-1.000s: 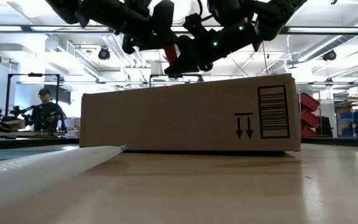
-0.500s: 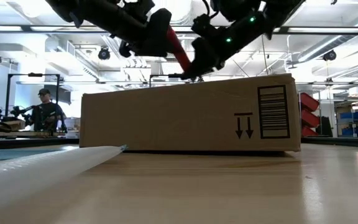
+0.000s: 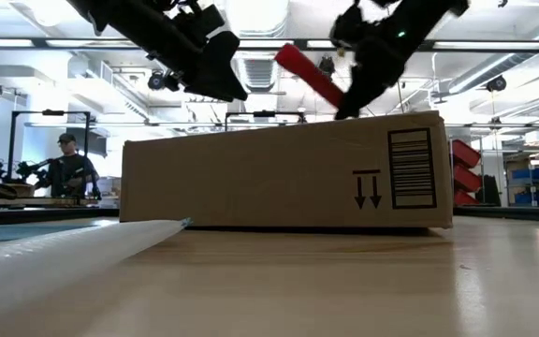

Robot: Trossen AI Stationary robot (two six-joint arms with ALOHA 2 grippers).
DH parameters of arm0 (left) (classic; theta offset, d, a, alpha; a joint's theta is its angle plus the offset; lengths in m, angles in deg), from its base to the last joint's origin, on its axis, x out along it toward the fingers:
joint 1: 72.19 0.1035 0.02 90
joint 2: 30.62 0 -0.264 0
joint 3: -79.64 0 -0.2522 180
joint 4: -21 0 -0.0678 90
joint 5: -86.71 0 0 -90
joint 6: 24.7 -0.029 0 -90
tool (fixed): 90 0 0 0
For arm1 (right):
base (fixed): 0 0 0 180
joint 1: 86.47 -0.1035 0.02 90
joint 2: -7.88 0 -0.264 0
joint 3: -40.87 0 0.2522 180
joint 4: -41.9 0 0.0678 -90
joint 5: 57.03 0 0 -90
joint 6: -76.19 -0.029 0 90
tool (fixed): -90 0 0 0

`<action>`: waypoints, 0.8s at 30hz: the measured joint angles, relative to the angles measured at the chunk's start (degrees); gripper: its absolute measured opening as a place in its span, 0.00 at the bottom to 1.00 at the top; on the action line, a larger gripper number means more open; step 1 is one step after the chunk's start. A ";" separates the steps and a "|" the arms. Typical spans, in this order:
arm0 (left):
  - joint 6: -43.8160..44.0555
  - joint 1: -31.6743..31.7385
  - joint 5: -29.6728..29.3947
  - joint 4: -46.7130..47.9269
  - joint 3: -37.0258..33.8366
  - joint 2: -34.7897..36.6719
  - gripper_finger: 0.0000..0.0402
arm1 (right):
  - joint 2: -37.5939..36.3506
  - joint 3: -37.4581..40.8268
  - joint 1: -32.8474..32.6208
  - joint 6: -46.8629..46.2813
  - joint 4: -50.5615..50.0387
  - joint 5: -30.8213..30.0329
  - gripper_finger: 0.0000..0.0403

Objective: Unpack boxes
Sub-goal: Break down the box using the red cutter

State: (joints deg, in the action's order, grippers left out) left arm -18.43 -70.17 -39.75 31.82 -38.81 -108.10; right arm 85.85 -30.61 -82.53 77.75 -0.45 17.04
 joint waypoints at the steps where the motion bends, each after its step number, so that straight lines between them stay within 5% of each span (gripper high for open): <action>1: 0.23 0.00 0.22 0.46 0.00 -0.03 0.50 | -0.60 0.00 -0.58 -1.07 -2.19 -1.12 0.02; 15: 1.70 -0.11 1.61 1.38 0.00 -0.07 0.42 | 3.02 0.00 -7.38 -13.93 -24.45 -23.37 0.02; 24: 1.80 -0.11 3.08 1.39 -0.04 -0.09 0.37 | 8.73 -0.24 -7.32 -15.24 -29.20 -28.28 0.02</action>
State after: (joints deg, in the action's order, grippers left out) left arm -16.63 -70.28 -36.67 33.20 -38.85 -108.20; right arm 94.59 -30.84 -89.85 62.50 -29.65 -11.24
